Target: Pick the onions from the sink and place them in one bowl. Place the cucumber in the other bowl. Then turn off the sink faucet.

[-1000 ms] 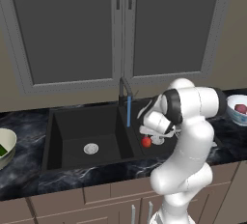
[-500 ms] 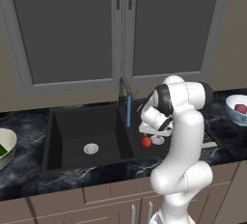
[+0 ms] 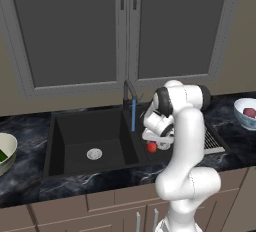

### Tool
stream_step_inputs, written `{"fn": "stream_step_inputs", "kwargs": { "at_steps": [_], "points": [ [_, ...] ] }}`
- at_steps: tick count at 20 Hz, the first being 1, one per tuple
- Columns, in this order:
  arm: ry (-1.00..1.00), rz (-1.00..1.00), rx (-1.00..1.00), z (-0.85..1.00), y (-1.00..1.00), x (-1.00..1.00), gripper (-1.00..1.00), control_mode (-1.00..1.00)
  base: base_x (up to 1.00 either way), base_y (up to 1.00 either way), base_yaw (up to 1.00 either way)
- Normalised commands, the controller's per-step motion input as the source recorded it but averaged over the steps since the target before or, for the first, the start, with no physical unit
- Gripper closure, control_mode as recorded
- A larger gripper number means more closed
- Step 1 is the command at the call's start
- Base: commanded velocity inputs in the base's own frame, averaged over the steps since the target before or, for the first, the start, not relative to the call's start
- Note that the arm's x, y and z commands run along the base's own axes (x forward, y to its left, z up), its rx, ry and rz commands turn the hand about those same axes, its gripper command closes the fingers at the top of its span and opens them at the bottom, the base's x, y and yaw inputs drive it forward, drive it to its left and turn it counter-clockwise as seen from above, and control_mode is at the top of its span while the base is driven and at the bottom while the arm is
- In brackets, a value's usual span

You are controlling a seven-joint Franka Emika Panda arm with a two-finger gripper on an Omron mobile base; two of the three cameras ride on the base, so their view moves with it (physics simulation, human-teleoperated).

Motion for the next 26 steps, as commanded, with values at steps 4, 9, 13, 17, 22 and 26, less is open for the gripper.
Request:
{"fn": "stream_step_inputs", "kwargs": {
  "at_steps": [4,9,13,17,22,26],
  "points": [
    [0.0,0.0,0.0,-0.27,0.0,0.3,-1.0,-1.0,0.0,0.0,0.0],
    [0.01,0.0,0.0,-0.32,0.0,0.14,-1.0,-1.0,0.0,0.0,0.0],
    [0.02,0.0,0.0,-0.38,0.01,0.02,-1.0,-1.0,0.0,0.0,0.0],
    [0.02,0.0,0.0,-0.35,0.1,0.01,-1.0,-1.0,0.0,0.0,0.0],
    [0.01,0.0,-0.02,-0.31,0.3,0.0,1.0,-1.0,0.0,0.0,0.0],
    [0.0,0.0,-0.01,-0.3,0.1,0.0,1.0,-1.0,0.0,0.0,0.0]
  ]
}}
